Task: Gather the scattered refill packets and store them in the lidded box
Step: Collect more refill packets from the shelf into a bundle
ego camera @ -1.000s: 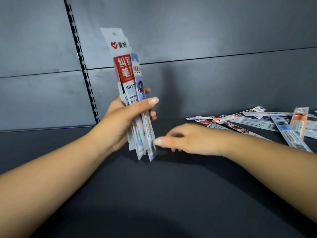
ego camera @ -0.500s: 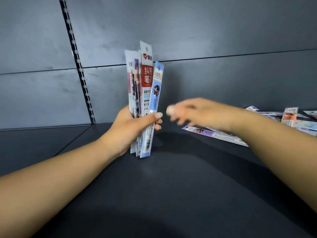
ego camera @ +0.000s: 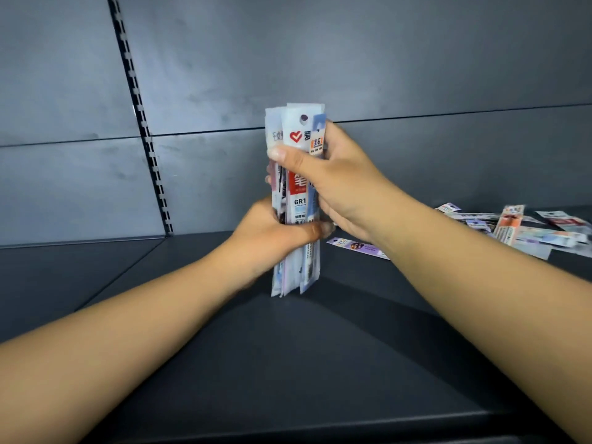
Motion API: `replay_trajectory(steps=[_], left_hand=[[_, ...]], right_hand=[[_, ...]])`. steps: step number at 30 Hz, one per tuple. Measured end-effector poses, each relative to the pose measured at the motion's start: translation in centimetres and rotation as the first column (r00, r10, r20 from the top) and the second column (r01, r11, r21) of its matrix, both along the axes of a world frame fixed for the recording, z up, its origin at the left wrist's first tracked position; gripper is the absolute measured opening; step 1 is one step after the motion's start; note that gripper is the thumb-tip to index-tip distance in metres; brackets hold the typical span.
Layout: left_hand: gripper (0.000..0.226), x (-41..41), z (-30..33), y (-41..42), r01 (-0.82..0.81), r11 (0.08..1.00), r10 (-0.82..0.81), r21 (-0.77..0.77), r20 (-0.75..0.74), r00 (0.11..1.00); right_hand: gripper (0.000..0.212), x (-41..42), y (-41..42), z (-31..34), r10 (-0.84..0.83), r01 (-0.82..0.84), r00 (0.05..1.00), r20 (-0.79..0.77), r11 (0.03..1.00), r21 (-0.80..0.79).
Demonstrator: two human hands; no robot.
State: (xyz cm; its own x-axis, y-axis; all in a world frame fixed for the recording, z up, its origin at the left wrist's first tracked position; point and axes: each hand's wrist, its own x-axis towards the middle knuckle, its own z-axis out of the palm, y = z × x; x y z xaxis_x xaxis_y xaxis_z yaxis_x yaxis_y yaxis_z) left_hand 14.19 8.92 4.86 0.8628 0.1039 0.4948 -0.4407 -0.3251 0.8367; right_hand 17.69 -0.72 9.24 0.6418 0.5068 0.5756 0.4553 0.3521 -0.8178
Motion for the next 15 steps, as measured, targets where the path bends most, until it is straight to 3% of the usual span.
replay_trajectory(steps=[5, 8, 11, 13, 15], left_hand=[[0.014, 0.3, -0.5, 0.9, 0.097, 0.989, -0.103, -0.112, -0.055, 0.993], [0.008, 0.4, -0.8, 2.0, 0.116, 0.967, -0.135, -0.226, -0.073, 0.988], [0.009, 0.2, -1.2, 2.4, 0.182, 0.944, -0.217, -0.276, -0.101, 0.971], [0.008, 0.2, -1.3, 2.4, 0.175, 0.953, -0.208, -0.247, -0.114, 0.972], [0.008, 0.4, -1.3, 2.2, 0.163, 0.960, -0.192, -0.226, -0.111, 0.975]], right_hand=[[0.010, 0.9, -1.2, 0.3, 0.052, -0.052, 0.999, -0.004, 0.997, -0.062], [0.006, 4.2, -4.2, -0.2, -0.174, 0.187, 0.982, 0.072, 0.951, -0.248], [0.043, 7.7, -8.0, -2.5, -0.390, 0.388, 0.910, 0.138, 0.688, -0.614], [0.071, 8.7, -9.1, -4.1, -0.418, 0.347, 0.900, 0.122, 0.522, -0.779], [0.086, 9.0, -9.1, -5.0, -0.382, 0.292, 0.913, 0.146, 0.359, -0.886]])
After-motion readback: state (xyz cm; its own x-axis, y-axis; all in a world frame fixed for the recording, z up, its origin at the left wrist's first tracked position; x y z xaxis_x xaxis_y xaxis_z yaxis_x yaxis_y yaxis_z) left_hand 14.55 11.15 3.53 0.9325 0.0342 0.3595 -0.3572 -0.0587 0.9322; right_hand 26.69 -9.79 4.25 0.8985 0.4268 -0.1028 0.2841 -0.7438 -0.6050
